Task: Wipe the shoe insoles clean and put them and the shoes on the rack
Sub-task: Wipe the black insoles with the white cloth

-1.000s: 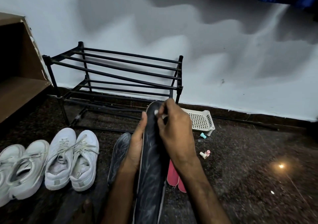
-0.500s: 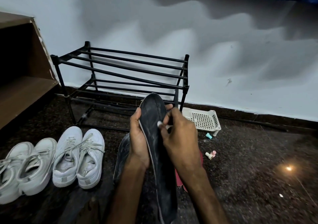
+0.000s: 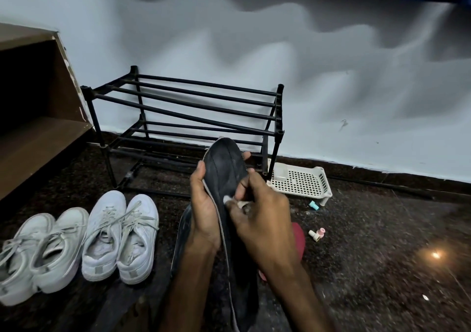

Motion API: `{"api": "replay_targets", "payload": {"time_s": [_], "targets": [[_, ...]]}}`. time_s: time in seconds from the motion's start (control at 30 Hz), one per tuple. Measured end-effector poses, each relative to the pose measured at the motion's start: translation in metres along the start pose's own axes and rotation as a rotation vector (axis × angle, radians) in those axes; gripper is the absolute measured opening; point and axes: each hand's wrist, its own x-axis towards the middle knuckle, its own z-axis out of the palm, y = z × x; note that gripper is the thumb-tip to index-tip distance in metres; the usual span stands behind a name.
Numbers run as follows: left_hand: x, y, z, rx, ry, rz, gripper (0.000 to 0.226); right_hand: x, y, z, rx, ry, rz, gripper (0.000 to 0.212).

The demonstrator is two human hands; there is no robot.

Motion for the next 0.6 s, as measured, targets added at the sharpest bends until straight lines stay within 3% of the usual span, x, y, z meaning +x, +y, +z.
{"api": "replay_targets", "payload": {"time_s": [0.1,0.2,0.33,0.6], "targets": [[-0.007,-0.007,0.004,0.005,0.046,-0.047,0.069,0.008,-0.013,0.004,0.119,0.069,-0.054,0.025],[-0.008,-0.015,0.005,0.004,0.026,-0.042,0.064,0.036,-0.004,0.003,0.079,0.158,-0.074,0.023],[-0.002,0.001,0.002,0.018,-0.002,-0.011,0.071,0.011,0.010,0.005,0.080,0.112,0.024,0.030],[-0.009,-0.008,0.011,0.122,-0.013,-0.048,0.068,0.028,0.006,-0.006,0.122,0.174,-0.026,0.023]]}}
